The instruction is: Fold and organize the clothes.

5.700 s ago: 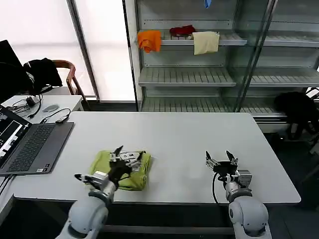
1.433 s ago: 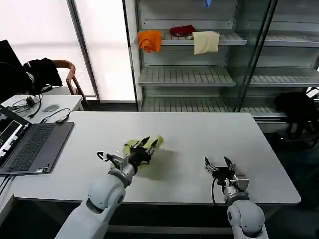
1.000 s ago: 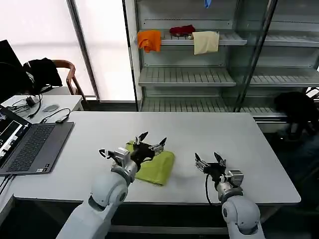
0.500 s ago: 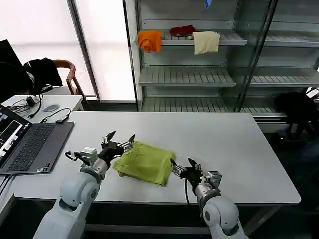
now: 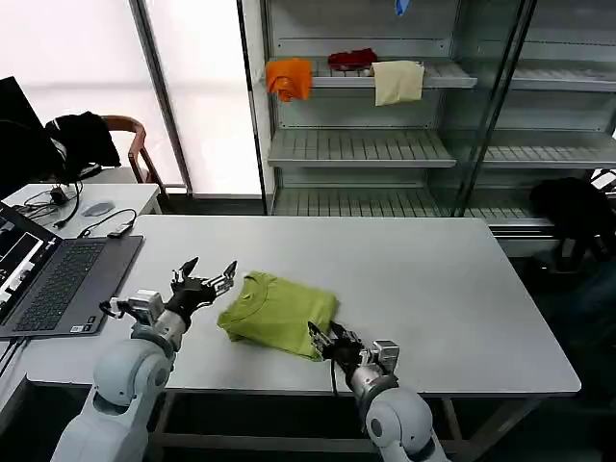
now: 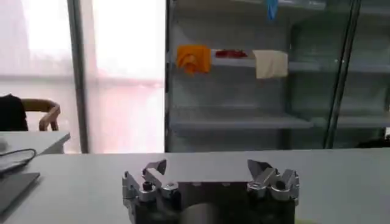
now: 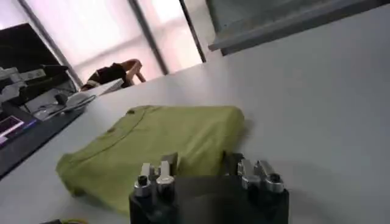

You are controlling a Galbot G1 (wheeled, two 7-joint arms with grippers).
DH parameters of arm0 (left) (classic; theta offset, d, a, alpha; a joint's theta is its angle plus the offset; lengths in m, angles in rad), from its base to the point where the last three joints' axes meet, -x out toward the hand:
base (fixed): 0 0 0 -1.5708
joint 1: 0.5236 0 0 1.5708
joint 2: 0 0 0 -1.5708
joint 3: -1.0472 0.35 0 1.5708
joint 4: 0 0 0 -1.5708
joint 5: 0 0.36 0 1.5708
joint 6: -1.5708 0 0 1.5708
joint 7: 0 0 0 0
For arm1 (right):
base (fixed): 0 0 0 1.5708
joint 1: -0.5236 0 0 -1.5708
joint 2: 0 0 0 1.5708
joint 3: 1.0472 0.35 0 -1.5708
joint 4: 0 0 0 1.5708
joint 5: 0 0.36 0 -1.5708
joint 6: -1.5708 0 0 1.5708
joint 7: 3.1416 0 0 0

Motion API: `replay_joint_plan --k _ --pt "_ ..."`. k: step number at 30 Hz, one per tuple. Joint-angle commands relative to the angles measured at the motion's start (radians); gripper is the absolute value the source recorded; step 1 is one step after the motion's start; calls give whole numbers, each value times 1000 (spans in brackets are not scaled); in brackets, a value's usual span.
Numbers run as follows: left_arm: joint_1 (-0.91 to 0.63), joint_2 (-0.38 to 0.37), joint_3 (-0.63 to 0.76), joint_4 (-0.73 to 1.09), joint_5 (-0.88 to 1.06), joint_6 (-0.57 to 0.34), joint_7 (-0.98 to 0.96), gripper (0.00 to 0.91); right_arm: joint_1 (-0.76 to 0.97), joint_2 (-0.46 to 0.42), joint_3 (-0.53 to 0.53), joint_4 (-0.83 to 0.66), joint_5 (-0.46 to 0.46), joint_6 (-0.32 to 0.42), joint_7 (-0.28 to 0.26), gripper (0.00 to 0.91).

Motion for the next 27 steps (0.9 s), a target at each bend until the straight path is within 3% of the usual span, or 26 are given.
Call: replay_joint_plan --k 1,15,27 --pt "10 1 -33 5 -4 -2 3 907 3 6 -28 -16 20 -5 22 0" --pt "12 -6 -36 16 -2 -10 3 907 42 11 19 -20 13 -5 52 0" --pt "8 -13 -35 18 1 -10 2 907 189 -126 79 -50 14 -9 42 0"
